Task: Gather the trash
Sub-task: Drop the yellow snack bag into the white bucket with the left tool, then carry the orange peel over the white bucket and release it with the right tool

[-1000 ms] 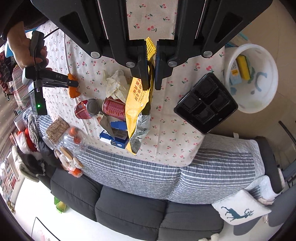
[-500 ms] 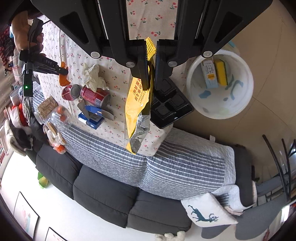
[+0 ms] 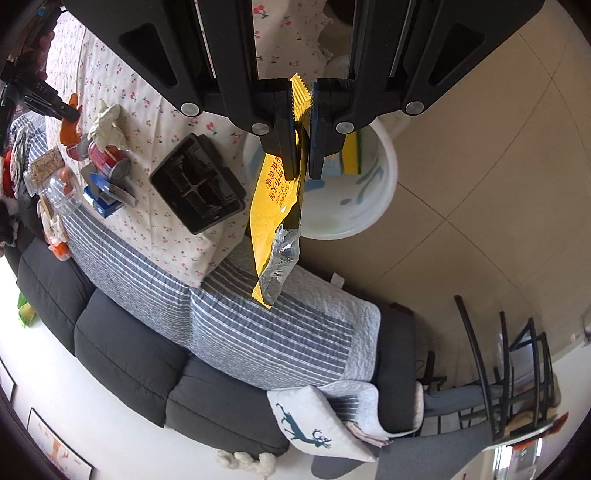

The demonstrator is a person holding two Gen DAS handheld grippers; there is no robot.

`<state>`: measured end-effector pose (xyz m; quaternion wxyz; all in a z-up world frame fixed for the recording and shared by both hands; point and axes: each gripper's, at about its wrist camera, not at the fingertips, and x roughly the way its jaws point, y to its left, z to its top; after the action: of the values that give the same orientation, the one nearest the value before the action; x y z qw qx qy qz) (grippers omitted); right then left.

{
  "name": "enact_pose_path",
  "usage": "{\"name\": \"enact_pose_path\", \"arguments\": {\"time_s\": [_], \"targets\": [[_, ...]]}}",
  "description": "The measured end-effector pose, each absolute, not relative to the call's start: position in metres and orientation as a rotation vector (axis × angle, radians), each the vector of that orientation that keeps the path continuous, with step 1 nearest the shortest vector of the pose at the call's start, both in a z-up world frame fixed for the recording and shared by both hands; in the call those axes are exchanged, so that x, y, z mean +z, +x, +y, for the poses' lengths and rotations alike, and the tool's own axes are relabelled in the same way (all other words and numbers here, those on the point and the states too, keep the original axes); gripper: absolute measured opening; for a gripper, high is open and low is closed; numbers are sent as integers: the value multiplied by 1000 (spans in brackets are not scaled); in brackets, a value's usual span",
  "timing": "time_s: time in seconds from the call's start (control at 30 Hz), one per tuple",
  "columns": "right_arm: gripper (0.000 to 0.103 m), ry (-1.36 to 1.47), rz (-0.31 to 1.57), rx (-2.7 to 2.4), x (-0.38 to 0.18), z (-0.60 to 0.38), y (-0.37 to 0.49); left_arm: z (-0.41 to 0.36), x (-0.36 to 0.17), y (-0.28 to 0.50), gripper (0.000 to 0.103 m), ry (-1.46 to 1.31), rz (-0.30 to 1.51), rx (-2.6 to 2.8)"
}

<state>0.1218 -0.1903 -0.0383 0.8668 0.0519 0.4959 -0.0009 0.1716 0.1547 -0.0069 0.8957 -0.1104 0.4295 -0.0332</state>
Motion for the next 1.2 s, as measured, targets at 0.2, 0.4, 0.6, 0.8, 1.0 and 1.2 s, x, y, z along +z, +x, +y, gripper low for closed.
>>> {"name": "enact_pose_path", "arguments": {"time_s": [0.2, 0.4, 0.6, 0.8, 1.0, 1.2], "targets": [[18, 96, 1031, 41, -39, -162, 128, 165, -22, 186, 7, -171, 876, -26], [18, 68, 1020, 73, -38, -137, 133, 165, -38, 193, 17, -44, 876, 13], [18, 52, 1008, 109, -34, -118, 135, 173, -46, 186, 88, 7, 923, 90], [18, 21, 1016, 151, -33, -93, 139, 188, -50, 173, 93, 23, 956, 118], [18, 34, 1022, 221, -34, -54, 153, 203, -52, 160, 94, 42, 968, 115], [19, 17, 1019, 304, -39, -1, 176, 217, -57, 154, 94, 22, 1001, 106]]}}
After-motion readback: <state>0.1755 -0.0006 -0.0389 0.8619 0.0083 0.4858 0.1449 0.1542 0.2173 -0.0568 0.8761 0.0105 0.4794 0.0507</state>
